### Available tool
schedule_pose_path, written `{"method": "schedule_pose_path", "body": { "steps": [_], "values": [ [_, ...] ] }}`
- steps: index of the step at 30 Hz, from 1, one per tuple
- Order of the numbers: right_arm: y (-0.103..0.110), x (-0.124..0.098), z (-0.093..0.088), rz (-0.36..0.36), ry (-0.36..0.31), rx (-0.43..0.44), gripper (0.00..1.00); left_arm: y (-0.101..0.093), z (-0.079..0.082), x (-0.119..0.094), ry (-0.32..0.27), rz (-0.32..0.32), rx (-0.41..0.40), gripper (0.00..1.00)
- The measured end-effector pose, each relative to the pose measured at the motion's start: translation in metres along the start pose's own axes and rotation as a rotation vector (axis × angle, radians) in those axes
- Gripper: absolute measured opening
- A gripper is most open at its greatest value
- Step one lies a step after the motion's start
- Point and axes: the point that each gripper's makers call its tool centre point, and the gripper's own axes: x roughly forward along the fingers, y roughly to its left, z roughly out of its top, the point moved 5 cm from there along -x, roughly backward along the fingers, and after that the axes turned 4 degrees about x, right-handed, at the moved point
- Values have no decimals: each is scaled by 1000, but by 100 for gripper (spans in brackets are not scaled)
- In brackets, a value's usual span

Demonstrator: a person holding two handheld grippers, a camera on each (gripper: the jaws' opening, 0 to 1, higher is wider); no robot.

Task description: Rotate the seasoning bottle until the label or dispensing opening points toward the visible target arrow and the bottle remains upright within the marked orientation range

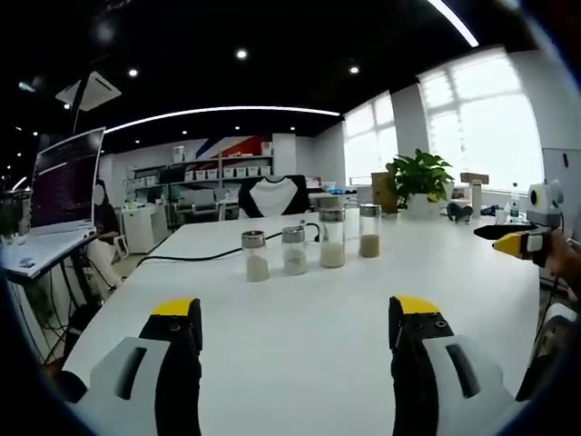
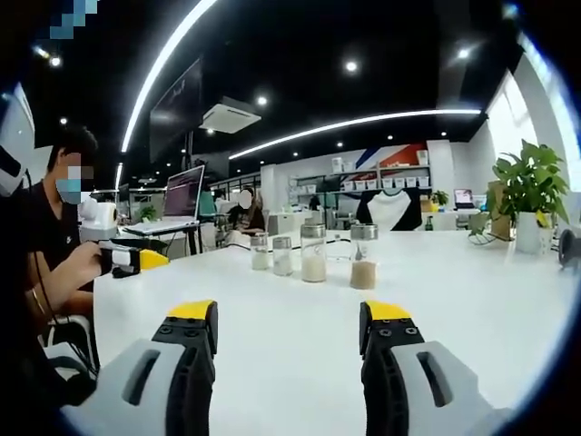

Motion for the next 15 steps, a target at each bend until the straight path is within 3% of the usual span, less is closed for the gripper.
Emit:
{"method": "schedule_pose_path", "body": {
  "steps": [15],
  "values": [
    [2,-2,6,10,-11,-6,63,23,3,5,20,38,39,89]
  ]
}}
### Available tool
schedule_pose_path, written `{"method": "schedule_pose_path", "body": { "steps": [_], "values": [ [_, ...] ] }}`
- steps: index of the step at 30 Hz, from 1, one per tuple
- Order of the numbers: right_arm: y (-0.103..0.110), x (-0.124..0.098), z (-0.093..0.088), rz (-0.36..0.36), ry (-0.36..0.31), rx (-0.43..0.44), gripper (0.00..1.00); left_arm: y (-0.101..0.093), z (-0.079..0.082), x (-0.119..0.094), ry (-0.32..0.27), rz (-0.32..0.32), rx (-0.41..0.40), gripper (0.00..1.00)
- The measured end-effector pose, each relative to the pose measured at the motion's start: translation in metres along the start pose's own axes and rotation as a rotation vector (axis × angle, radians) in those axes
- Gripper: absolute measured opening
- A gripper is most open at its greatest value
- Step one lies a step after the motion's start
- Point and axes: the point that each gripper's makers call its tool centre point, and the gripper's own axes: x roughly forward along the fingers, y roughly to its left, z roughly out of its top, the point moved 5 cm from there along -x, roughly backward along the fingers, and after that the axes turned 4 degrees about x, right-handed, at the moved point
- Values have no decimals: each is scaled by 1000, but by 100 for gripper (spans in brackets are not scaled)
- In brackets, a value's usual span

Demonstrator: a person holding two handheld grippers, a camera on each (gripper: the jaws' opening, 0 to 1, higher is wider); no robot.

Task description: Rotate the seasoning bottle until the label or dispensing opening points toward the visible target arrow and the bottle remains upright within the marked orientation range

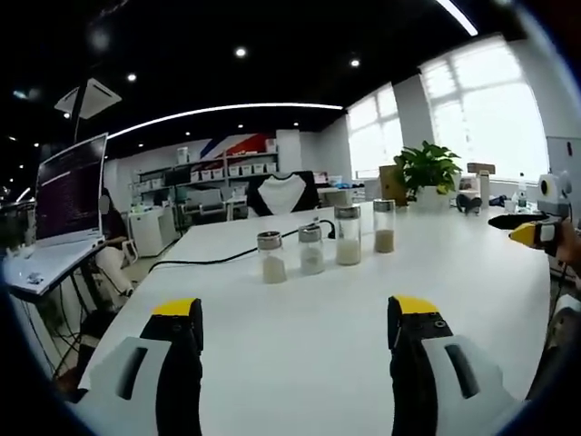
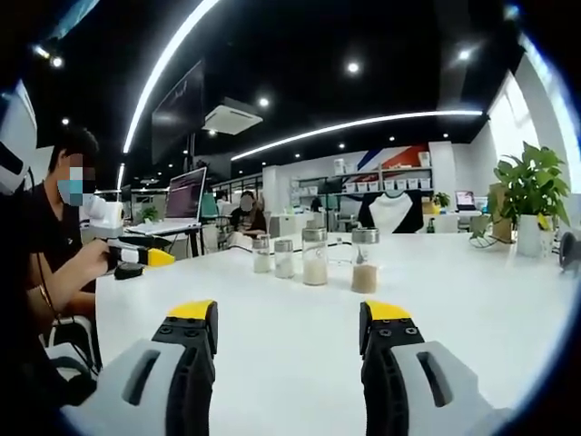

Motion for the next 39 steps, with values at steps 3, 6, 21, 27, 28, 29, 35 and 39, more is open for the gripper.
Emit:
{"method": "schedule_pose_path", "body": {
  "steps": [3,6,21,27,28,29,35,39],
  "values": [
    [1,-1,1,-1,-3,1,63,6,1,2,-2,12,5,89],
    [1,-2,1,-3,-3,2,63,10,4,7,-1,21,22,88],
    [-1,-8,5,-22,-20,2,63,6,36,44,-91,-54,32,87],
    [-3,-7,1,-34,-16,24,63,-1,39,68,-101,-95,17,85],
    [-3,-7,1,-34,-17,24,63,0,38,69,-98,-96,18,85],
    [-2,-7,1,-35,-16,22,63,1,38,75,-97,-98,22,85],
    [0,-7,2,-32,-14,16,63,5,33,95,-122,-126,-4,85],
    [0,-6,4,-32,-15,12,63,6,28,104,-91,-121,21,85]
  ]
}}
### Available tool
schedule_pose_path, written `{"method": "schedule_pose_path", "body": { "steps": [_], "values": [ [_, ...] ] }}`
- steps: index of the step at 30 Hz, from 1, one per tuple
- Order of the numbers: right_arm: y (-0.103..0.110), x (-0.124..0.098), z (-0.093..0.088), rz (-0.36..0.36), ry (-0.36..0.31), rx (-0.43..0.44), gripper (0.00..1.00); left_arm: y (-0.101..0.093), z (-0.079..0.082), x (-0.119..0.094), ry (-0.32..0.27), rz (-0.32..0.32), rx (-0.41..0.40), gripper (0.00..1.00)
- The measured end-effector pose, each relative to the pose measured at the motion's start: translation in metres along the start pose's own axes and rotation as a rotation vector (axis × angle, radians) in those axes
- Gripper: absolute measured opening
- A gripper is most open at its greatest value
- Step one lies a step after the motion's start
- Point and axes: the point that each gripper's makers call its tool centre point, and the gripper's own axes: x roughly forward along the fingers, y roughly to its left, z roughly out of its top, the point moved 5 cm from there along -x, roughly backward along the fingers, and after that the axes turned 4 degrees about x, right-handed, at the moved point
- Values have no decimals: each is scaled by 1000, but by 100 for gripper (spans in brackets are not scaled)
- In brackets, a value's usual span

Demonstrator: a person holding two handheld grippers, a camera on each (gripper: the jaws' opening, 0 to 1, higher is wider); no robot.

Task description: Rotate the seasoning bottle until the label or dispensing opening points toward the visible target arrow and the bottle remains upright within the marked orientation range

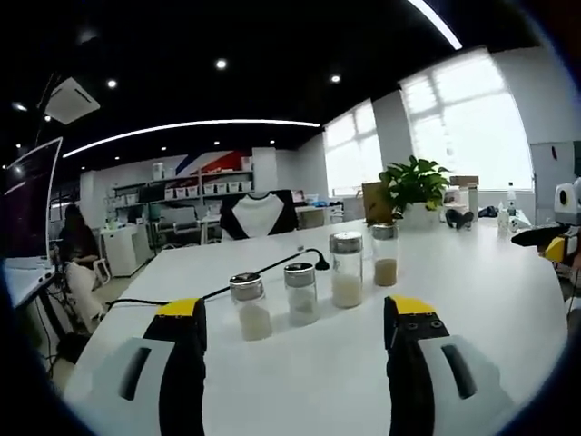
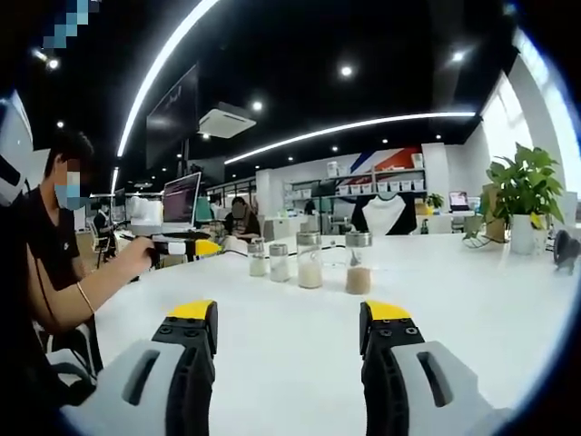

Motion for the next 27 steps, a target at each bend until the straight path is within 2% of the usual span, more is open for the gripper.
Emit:
{"method": "schedule_pose_path", "body": {
  "steps": [3,4,10,18,21,22,27],
  "values": [
    [1,1,1,5,-4,2,64,4,-1,5,6,5,0,85],
    [3,0,5,22,-46,15,64,2,-1,8,8,7,-1,85],
    [6,1,10,32,-70,47,69,4,-1,19,18,13,9,84],
    [5,0,13,32,-91,77,69,5,-6,35,36,17,27,82],
    [5,0,13,31,-90,75,69,5,-4,38,10,19,12,81],
    [4,1,12,24,-79,64,69,6,3,41,-53,37,-22,79],
    [3,4,10,21,-68,67,69,15,1,49,-38,76,-12,76]
  ]
}}
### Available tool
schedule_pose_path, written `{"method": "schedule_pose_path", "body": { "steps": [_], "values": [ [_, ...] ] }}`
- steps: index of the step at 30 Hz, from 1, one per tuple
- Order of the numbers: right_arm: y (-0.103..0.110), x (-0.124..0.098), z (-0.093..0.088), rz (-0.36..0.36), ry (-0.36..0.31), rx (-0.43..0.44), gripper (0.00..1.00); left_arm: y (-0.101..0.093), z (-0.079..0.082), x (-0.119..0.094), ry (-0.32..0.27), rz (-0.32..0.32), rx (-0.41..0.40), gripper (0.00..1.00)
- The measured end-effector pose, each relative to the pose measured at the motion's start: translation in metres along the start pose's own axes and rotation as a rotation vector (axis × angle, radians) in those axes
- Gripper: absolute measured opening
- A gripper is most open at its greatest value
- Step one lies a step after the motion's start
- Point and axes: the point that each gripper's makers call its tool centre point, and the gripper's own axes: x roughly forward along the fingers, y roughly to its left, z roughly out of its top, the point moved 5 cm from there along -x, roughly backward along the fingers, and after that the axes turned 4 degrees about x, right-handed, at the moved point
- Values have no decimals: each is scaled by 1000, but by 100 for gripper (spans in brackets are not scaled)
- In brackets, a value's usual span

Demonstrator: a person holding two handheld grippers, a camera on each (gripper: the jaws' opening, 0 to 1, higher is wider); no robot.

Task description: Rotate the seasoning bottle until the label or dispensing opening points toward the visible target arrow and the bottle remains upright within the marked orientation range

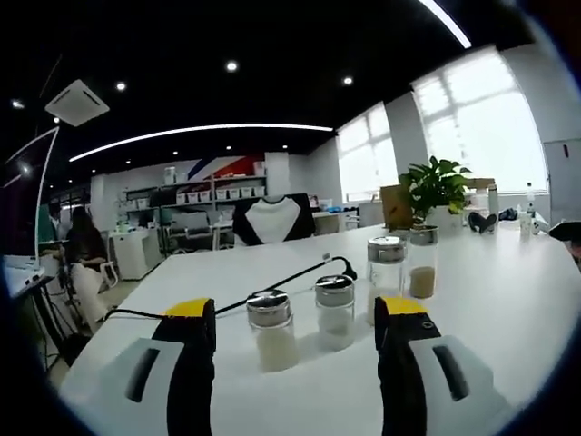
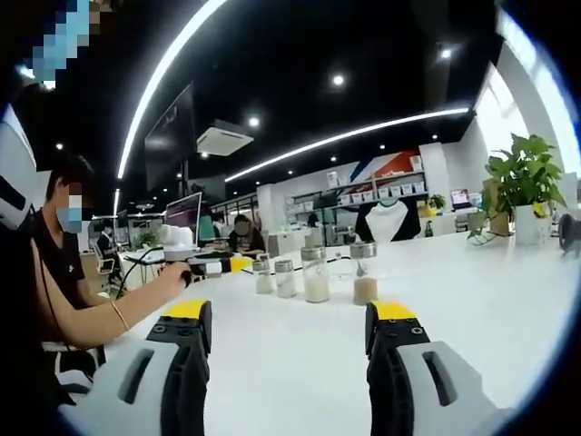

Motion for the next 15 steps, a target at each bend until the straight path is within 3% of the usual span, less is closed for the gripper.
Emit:
{"method": "schedule_pose_path", "body": {
  "steps": [9,12,15],
  "values": [
    [-1,3,-2,-3,15,-5,69,9,-14,35,32,-8,-55,73],
    [-2,3,-2,-10,17,-4,69,10,-17,43,48,10,-36,72],
    [-4,2,-2,-21,19,-5,69,17,-19,45,49,72,1,67]
  ]
}}
